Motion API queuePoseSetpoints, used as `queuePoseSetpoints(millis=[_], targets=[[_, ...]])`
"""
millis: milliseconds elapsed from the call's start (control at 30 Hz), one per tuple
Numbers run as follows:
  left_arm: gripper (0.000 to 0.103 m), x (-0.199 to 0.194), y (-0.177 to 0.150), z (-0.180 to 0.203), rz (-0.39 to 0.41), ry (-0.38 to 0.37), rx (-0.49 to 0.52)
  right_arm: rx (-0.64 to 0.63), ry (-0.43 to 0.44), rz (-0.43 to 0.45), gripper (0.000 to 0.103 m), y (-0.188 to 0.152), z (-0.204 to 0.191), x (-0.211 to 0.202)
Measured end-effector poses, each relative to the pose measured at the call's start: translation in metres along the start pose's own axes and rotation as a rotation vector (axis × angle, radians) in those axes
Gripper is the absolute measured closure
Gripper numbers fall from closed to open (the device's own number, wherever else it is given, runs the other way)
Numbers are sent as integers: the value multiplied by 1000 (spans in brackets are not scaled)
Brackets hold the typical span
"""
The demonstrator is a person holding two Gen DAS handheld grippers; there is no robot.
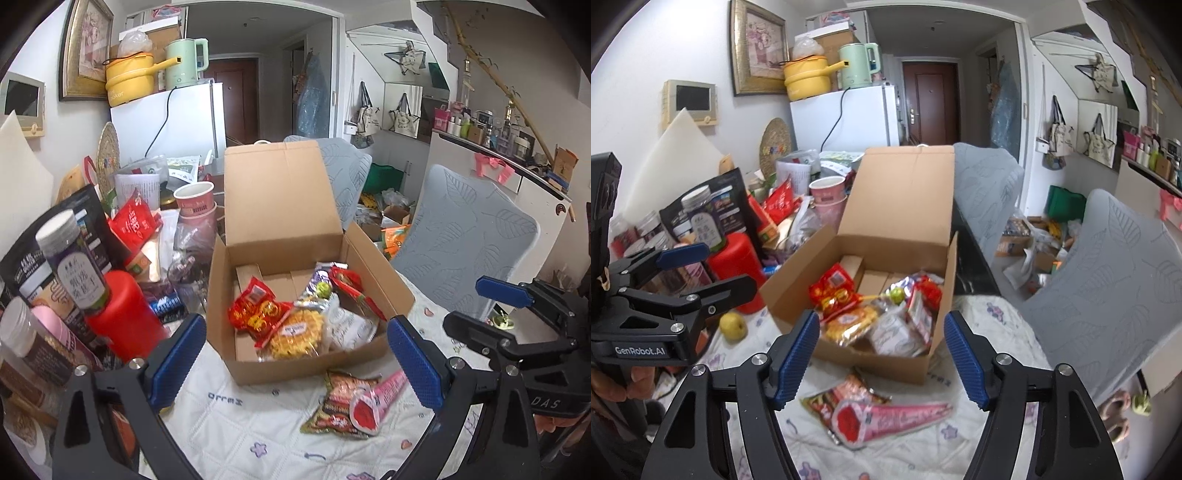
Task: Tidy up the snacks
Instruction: 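Withdraw both open grippers from the box toward the remaining packets, then grasp the pink cone packet with the right gripper while the left moves to the cereal bag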
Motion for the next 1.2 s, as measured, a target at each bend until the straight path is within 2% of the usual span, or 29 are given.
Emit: queuePoseSetpoints(millis=[333, 733, 900, 1200], targets=[[3, 0, -37, 4, -39, -9, 1, 55, -2, -53, 33, -43, -1, 9], [3, 30, -81, 9, -114, 35, -17, 243, -45, -145, 33, -94, 30, 45], [3, 49, -97, 5, -158, 32, -55, 301, -51, -173, 33, -108, 40, 59], [3, 73, -110, 0, -200, 56, -69, 384, -134, -206, 33, -115, 60, 95]])
Point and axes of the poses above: each gripper's, at about its wrist camera, not at the fingertips, and x roughly the way its jaws point, z to its right, y to its top, the point moved 5 cm from there along x, roughly the way its jaws point, and after that the axes turned 5 degrees about y, right-handed, at the moved point
